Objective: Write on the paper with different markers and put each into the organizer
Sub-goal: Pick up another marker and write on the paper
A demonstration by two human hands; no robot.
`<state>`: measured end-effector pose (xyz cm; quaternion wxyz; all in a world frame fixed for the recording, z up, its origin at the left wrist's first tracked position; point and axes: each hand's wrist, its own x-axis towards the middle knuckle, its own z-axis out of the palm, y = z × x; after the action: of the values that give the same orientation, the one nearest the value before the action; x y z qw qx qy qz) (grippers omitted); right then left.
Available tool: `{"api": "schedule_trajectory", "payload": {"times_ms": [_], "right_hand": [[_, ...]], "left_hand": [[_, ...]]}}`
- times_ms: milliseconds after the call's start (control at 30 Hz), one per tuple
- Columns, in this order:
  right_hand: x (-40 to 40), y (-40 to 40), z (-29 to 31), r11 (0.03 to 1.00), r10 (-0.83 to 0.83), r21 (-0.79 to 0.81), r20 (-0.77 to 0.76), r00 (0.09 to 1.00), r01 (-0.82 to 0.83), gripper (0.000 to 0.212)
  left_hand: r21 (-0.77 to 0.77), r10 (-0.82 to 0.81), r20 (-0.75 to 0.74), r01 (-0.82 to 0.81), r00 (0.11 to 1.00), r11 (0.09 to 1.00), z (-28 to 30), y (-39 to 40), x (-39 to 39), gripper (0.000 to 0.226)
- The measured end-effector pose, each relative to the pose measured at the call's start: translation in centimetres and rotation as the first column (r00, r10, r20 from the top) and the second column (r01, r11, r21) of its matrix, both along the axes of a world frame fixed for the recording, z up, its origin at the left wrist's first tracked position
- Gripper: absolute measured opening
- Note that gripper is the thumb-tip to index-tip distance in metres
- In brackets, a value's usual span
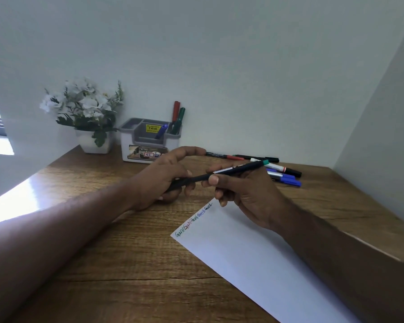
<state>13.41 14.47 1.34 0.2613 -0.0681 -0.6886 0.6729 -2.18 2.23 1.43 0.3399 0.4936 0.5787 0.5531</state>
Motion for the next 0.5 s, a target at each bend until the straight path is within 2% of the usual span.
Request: {"api": "schedule_trajectory", "payload": {"times_ms": [133,300,500], "right_hand": [[-0.2,-0.6,-0.5,0.997,0.009,0.072,0.037,0.999,-0.012,0.015],[-0.6,-1.9,-1.7,0.991,0.011,0.134,-0.066,0.998,-0.002,0.009],[-1.0,-3.0,-1.9,0.969,0.023,0.246,-0.115,0.993,0.006,0.012]], "left_hand": [[0.063,-0.006,0.106,0.000,0.994,0.998,-0.2,0.3,1.3,0.045],[0.097,0.046,0.354,-0.086,0.934,0.992,-0.5,0.5,2.9,0.038],[0.047,0.129,0.400,-0.161,0.908,0.986,-0.6,0.4,3.0,0.027]]}}
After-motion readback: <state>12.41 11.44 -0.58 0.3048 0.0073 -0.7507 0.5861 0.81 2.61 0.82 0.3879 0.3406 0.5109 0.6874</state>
